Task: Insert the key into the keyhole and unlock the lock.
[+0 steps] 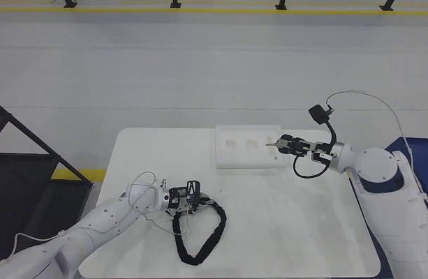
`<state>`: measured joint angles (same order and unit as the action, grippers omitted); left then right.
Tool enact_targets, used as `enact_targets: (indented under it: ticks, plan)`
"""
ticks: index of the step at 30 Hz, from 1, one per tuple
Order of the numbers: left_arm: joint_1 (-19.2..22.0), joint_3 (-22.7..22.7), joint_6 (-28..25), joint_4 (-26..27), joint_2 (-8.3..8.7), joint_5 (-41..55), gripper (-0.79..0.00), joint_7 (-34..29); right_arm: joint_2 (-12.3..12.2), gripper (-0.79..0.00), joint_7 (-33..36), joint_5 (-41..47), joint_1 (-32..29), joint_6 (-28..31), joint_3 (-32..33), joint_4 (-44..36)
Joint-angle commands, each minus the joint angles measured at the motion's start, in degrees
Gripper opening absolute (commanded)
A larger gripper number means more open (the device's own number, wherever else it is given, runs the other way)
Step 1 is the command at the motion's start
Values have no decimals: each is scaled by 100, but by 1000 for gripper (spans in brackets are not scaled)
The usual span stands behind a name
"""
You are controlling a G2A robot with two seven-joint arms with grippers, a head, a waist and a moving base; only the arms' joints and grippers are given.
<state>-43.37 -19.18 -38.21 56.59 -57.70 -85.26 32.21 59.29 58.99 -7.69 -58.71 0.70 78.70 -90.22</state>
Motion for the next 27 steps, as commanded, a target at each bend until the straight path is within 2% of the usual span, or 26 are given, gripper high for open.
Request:
enact_targets:
  ticks: [1, 9, 12, 15, 18, 23, 27]
  plan:
    - [0, -81, -81, 81, 14, 38, -785, 105, 0, -785, 0, 0, 0, 0, 0, 0]
    - [-19, -544, -612, 595, 192, 300, -785, 588, 0, -785, 0, 0, 0, 0, 0, 0]
    - [-27, -751, -966, 844, 286, 423, -785, 731, 1, -785, -17, 2, -11, 11, -5, -14]
    - [25, -976, -1234, 1065, 364, 521, -785, 728, -31, -785, 445, 85, -48, 282, -35, -323]
    - [73, -1181, -1428, 1314, 408, 646, -785, 781, -82, -785, 826, -67, -114, 233, -11, -846]
    - [170, -1418, -1560, 1665, 394, 874, -785, 798, -149, -785, 1161, -10, -377, -246, 152, -1866]
    - [204, -1508, -1389, 1865, 317, 1028, -785, 810, -172, -785, 1231, 215, -472, -779, 236, -2300]
